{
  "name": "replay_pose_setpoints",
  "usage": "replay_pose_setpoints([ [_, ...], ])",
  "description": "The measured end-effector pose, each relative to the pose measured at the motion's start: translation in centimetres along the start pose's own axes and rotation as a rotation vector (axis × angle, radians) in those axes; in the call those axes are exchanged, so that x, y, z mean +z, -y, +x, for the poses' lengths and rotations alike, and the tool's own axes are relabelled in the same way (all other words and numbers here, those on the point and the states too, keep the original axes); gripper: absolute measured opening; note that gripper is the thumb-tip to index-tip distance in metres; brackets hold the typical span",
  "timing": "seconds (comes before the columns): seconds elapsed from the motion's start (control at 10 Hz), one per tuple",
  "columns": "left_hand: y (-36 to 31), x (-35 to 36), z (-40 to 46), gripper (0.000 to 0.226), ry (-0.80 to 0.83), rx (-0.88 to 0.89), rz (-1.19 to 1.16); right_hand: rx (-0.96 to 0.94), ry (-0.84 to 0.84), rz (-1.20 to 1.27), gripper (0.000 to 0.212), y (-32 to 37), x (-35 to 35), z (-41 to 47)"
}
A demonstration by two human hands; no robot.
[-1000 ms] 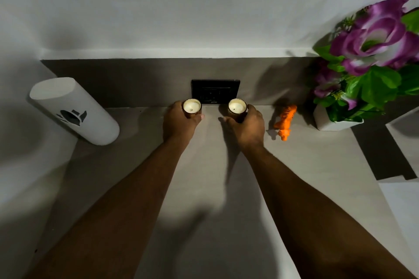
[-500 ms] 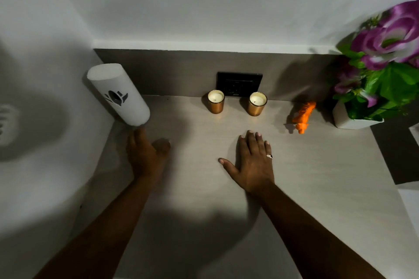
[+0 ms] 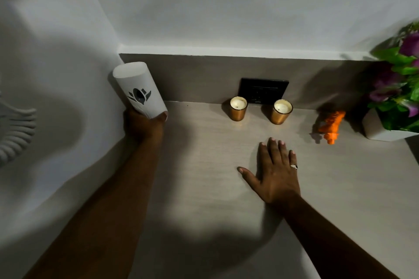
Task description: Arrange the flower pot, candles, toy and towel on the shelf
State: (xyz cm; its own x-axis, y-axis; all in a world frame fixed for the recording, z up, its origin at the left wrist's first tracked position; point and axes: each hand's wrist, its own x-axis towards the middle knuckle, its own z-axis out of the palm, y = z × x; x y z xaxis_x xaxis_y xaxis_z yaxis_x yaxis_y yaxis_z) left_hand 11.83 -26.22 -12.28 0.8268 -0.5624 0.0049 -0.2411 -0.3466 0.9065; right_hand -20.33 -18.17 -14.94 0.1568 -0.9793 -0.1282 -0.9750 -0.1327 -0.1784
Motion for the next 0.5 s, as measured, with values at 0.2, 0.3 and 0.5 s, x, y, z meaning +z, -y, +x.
replay_pose_setpoints([
  [0.2, 0.3, -0.6, -0.2, 0.089, 0.02, -0.013, 0.067, 0.014, 0.021, 0.01, 0.104, 0.1, -0.5, -0.2],
  [0.3, 1.2, -1.7, -3.7, 0.086, 0.119, 0.014, 0.148, 0.029, 0.075, 0.06, 0.116, 0.1, -1.9, -0.7],
  [0.5, 0.1, -3.4, -13.3, 0.076, 0.266, 0.28, 0.203, 0.04, -0.392, 0.33, 0.112, 0.9, -12.8, -0.4],
])
